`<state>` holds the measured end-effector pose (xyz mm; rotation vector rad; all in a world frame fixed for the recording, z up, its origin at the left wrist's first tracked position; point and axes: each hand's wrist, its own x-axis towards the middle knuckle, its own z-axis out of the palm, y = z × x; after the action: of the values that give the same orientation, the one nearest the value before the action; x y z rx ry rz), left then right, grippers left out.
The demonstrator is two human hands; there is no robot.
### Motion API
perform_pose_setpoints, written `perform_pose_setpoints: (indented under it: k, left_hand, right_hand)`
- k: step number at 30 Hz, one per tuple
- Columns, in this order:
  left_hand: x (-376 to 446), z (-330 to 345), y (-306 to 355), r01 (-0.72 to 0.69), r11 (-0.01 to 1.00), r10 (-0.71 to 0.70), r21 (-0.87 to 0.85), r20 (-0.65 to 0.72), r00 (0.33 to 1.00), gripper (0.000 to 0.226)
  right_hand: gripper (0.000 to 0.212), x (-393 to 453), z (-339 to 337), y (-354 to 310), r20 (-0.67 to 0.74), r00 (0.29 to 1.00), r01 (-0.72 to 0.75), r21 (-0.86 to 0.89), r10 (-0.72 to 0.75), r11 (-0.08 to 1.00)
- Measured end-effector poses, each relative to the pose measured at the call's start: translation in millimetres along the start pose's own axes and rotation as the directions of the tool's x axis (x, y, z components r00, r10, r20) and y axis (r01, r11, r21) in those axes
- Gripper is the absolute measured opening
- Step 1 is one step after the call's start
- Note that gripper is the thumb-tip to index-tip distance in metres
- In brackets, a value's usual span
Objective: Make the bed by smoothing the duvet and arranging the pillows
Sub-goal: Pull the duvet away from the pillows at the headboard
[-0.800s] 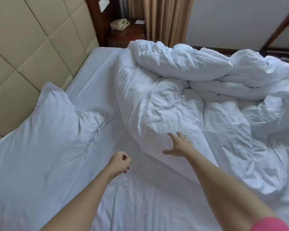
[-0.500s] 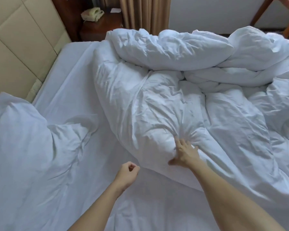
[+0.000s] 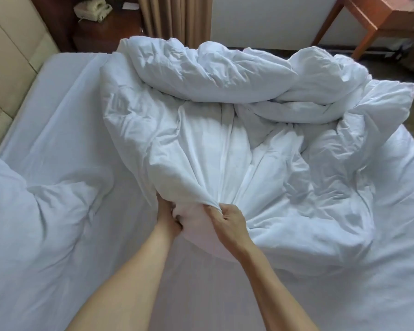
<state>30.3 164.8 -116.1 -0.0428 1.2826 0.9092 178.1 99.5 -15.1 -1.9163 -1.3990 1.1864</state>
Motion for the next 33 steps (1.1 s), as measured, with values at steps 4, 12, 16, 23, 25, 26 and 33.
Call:
perform_pose_setpoints:
  k: [4, 12, 16, 23, 25, 26, 33]
  left_hand:
    - [-24.4, -20.8, 15.7, -0.186, 0.976, 0.168, 0.110, 0.154, 0.974, 0.044]
    - [-169.8, -31.0, 48.7, -0.034, 0.999, 0.039, -0.030, 0.178, 0.983, 0.064]
    - [-238.4, -20.1, 77.3, -0.143, 0.988, 0.152, -0.058, 0.216, 0.965, 0.053]
    - [-336.8, 40.8, 99.7, -0.365, 0.930, 0.344, 0.033, 0.272, 0.899, 0.043]
    - [-350.7, 52.8, 102.7, -0.453, 0.890, 0.417, 0.054, 0.304, 0.857, 0.042]
    - [-355.6, 54.6, 103.9, -0.479, 0.876, 0.438, 0.054, 0.329, 0.837, 0.039]
    - [-293.5, -39.9, 47.1, -0.258, 0.464, 0.486, 0.847, -0.001, 0.874, 0.127]
  right_hand:
    - [0.044, -36.5, -9.1, -29.1, 0.081, 0.995, -0.075, 0.338, 0.050, 0.938]
    - [0.042, -69.6, -40.2, -22.1, -0.048, 0.994, -0.093, 0.140, 0.100, 0.986]
    - [0.054, -128.1, -21.9, -33.1, -0.401, 0.878, 0.240, -0.104, -0.261, 0.965]
    - [0.047, -147.3, -2.5, -87.3, -0.330, 0.898, 0.211, -0.257, -0.291, 0.943]
    - [0.036, -139.1, -26.9, -105.9, -0.300, 0.928, 0.183, -0.147, -0.220, 0.972]
    - [0.039, -137.6, -43.3, -113.6, -0.290, 0.938, 0.168, -0.091, -0.188, 0.981]
    - [0.033, -114.9, -134.7, -164.5, -0.118, 0.982, -0.019, 0.704, 0.144, 0.710]
